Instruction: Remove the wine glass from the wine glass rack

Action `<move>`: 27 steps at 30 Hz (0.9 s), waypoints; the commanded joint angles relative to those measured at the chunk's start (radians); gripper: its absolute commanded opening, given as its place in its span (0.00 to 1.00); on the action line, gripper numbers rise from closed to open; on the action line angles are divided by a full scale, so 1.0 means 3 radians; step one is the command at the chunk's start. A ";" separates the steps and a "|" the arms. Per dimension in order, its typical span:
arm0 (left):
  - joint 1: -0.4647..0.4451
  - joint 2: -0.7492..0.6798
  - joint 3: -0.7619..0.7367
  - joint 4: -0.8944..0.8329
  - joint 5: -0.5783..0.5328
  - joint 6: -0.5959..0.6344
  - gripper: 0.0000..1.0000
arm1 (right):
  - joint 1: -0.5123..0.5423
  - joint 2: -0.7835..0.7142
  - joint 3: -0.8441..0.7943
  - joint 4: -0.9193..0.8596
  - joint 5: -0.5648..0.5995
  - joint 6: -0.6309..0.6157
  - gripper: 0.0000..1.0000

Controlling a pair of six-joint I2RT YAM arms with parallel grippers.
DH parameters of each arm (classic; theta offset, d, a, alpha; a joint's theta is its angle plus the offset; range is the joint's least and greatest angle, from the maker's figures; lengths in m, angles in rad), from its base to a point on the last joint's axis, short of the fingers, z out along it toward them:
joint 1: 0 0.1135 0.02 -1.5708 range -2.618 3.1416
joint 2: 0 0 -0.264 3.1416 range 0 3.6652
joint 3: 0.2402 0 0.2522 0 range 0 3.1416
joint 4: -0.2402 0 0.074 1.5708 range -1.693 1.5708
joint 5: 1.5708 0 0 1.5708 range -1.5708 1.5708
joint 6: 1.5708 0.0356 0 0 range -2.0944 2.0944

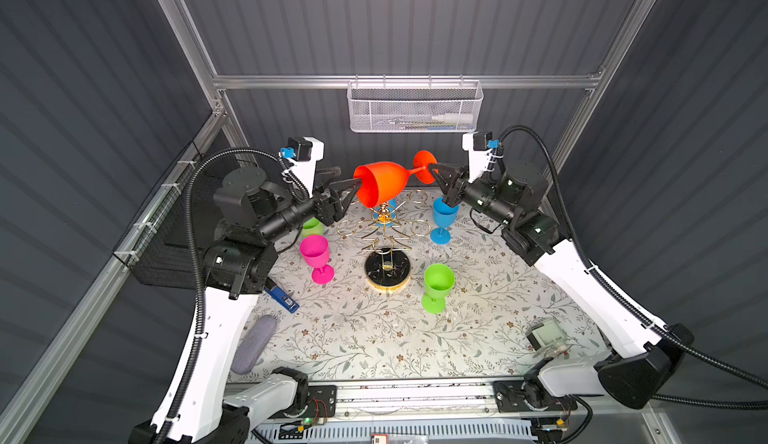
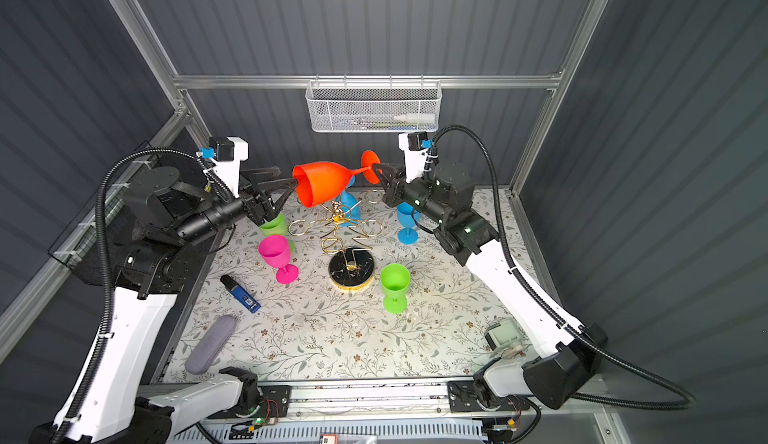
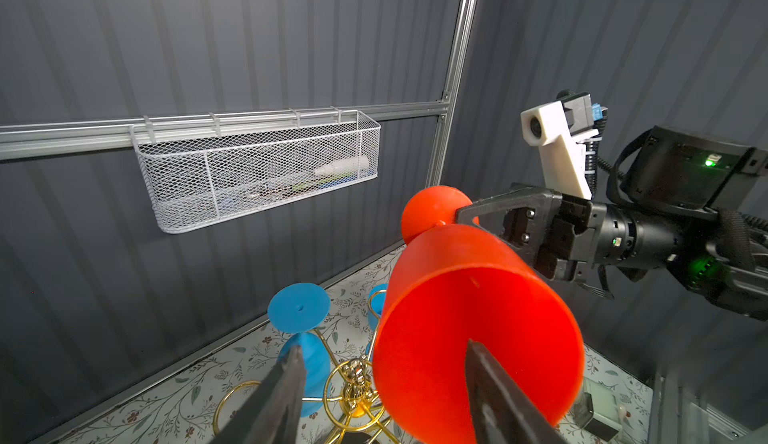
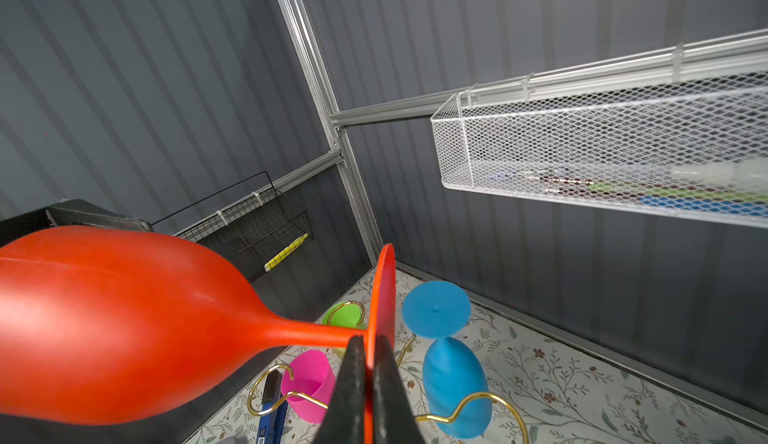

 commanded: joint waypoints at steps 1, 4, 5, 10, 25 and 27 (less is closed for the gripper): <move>0.0205 0.0090 0.0030 0.0153 0.0598 -0.0278 0.60 | -0.0022 -0.0066 -0.0061 0.0249 -0.0258 0.0105 0.00; 0.0235 0.0182 0.0030 0.0259 0.0792 -0.0332 0.57 | -0.0027 -0.0075 -0.0085 0.0290 -0.0323 0.0099 0.00; 0.0235 0.0221 0.0044 0.0286 0.0881 -0.0344 0.56 | -0.0027 -0.0077 -0.0092 0.0301 -0.0340 0.0100 0.00; 0.0237 0.0321 0.0078 0.0350 0.1171 -0.0375 0.53 | -0.0027 -0.0052 -0.0081 0.0309 -0.0381 0.0114 0.00; 0.0240 0.0139 0.0112 0.0043 0.1073 -0.0118 0.60 | -0.0033 0.0000 -0.0031 0.0288 -0.0325 0.0120 0.00; 0.0240 0.0114 0.0127 0.0019 0.1082 -0.0103 0.60 | -0.0038 0.0000 -0.0026 0.0281 -0.0328 0.0123 0.00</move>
